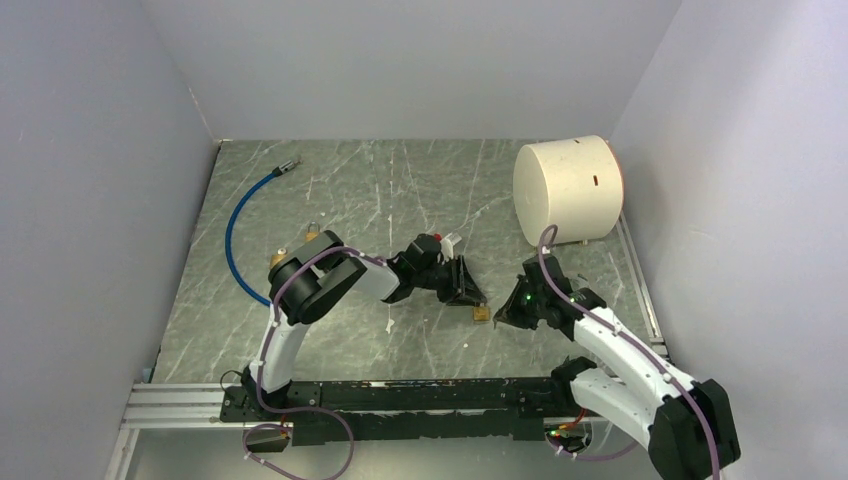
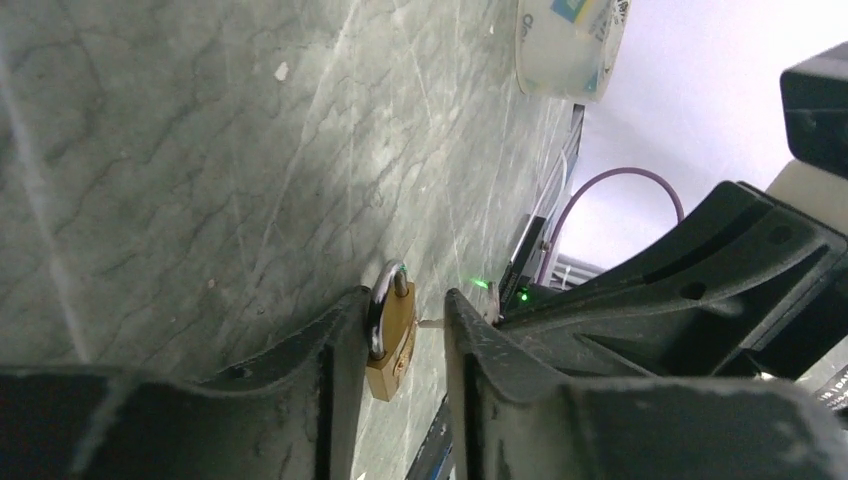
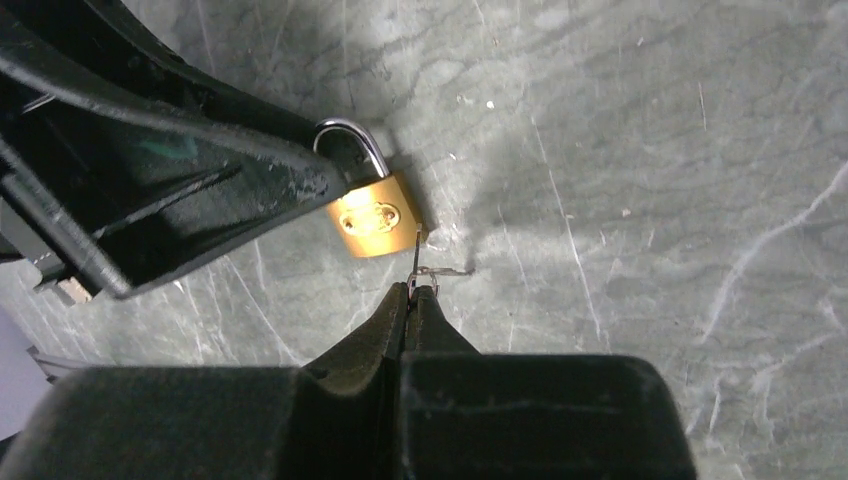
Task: Lock with the key
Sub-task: Place the lock at the center of the board.
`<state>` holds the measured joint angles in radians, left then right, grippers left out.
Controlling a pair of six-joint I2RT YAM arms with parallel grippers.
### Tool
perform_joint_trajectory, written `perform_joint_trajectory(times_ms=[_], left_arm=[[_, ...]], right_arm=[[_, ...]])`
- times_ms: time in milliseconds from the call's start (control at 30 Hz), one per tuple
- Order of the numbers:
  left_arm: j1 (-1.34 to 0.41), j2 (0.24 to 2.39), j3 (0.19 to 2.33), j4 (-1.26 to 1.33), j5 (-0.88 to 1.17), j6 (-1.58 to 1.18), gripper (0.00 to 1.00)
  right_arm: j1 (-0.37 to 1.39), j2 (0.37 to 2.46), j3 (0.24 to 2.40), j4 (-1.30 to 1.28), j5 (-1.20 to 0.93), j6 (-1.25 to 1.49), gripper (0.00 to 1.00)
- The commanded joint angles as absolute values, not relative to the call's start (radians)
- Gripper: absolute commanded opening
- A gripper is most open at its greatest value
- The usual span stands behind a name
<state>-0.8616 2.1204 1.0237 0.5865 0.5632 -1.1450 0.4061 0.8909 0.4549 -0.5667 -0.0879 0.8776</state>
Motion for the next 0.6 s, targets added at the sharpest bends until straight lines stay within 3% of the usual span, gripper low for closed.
perform_joint_trajectory(times_ms=[0,133,400,567], left_arm=[[-0.864,2.126,1.046,0.509,0.537,-1.102,0.43],[-0.859,2.099,1.069,0.407,0.507,-1.055,0.52],[-0.856,2.052,1.099,0.277,0.459,-1.004,0.85],[-0.857,2.039,1.105,0.246,0.454,-0.990,0.94]], right_arm=[[0.402,0.945,0.493,-0.508,-0.079,0.843,0.00],[0.402,0.990,0.519,-0.501,-0.066,0.823,0.00],[0.400,1.072,0.529,-0.447,-0.076,0.798,0.00],[0.396,1.134,0.544,-0.416,-0.073,0.782,0.00]])
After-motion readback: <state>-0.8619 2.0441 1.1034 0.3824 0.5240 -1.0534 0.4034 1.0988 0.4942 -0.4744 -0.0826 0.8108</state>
